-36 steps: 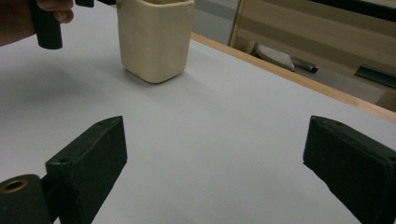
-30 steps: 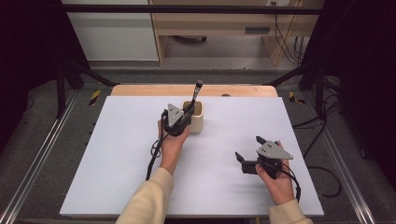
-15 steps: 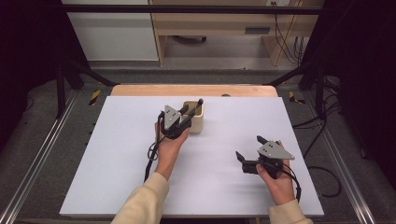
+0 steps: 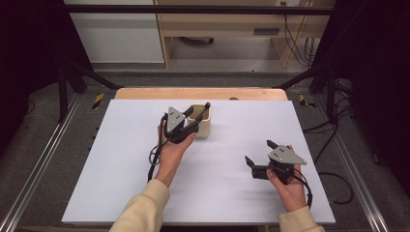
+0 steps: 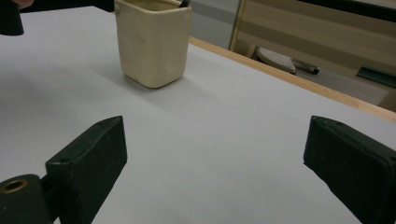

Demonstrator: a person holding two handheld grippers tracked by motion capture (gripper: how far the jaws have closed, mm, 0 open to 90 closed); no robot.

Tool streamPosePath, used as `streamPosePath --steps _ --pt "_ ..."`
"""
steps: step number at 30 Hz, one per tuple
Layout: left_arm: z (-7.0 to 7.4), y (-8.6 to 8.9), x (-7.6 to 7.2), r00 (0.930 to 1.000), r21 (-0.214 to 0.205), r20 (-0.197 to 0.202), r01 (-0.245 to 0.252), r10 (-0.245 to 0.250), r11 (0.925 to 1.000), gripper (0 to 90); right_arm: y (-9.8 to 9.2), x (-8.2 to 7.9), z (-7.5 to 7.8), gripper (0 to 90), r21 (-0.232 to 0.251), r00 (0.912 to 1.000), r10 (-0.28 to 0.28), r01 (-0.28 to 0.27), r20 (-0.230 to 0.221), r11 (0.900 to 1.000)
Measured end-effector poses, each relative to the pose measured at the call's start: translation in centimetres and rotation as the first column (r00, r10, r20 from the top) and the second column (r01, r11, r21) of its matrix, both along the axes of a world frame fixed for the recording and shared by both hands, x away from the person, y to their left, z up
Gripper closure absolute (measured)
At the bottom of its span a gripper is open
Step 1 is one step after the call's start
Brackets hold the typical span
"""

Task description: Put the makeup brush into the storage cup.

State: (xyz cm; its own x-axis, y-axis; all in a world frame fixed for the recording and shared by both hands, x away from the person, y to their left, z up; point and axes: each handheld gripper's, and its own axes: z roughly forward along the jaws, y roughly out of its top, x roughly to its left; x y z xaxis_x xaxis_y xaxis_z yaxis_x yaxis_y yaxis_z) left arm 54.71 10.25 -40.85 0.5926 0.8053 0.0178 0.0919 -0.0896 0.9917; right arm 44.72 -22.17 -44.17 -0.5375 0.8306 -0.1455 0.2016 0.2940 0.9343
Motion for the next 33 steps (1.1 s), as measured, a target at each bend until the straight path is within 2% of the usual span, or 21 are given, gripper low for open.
streamPosePath --steps 6,8,11,15,20,25,33 --pt "0.5 -0.1 -0.2 0.9996 0.003 -0.019 0.022 -0.022 0.9997 42.5 -0.3 -0.1 0.1 6.0 0.01 1.0 -0.009 0.009 -0.002 0.9999" --pt "0.7 0.0 -0.4 0.9987 -0.014 -0.041 0.029 -0.029 0.9995 36.6 -0.3 -0.1 0.1 5.8 0.019 0.9999 -0.012 0.012 -0.003 0.9998" --pt "0.9 0.1 -0.7 0.9977 -0.016 -0.059 0.034 -0.035 0.9993 29.3 -0.3 -0.1 0.2 5.7 0.029 0.9999 -0.012 0.012 -0.003 0.9995" --pt "1.3 0.5 -1.1 0.9947 -0.026 -0.092 0.044 -0.047 0.9987 13.4 -0.3 -0.2 0.2 5.4 0.033 0.9999 -0.015 0.014 0.003 0.9994" --pt "1.9 0.9 -1.1 0.9922 -0.034 -0.106 0.063 -0.066 0.9974 6.8 -0.4 -0.1 0.2 5.1 0.029 0.9998 -0.018 0.018 0.004 0.9994" --pt "2.4 1.0 -1.1 0.992 -0.036 -0.096 0.079 -0.082 0.9962 5.2 -0.5 -0.2 0.2 5.1 0.03 0.9998 -0.021 0.021 0.002 0.9993" --pt "2.7 0.9 -1.7 0.9861 -0.01 -0.089 0.141 -0.141 0.99 2.7 -0.5 -0.2 0.2 5.1 0.035 0.9997 -0.023 0.023 0.008 0.9991"
